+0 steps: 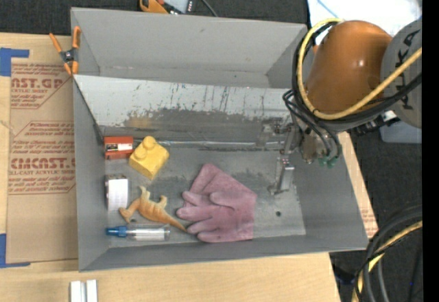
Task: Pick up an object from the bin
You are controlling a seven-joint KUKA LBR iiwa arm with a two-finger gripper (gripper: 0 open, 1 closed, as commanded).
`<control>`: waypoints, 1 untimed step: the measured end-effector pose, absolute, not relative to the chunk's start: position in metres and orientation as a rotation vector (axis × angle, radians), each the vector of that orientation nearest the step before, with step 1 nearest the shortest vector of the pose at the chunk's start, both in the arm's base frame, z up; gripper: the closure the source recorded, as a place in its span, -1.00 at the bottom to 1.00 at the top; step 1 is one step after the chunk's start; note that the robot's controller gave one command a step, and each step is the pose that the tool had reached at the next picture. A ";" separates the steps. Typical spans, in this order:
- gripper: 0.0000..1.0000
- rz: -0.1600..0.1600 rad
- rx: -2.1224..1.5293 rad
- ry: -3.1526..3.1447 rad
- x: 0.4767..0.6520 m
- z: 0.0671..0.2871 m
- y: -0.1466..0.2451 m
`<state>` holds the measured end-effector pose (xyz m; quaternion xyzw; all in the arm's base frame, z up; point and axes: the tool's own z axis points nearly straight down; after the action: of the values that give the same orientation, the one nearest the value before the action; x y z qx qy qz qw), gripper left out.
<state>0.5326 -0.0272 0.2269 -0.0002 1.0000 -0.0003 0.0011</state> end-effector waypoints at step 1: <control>-1.00 -0.001 -0.001 3.139 0.533 0.227 -0.027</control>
Offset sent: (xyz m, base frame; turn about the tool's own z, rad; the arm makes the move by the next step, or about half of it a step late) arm -0.0078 0.0423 -0.0543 0.0203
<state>0.5326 -0.0272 0.2269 -0.0002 1.0000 -0.0003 0.0011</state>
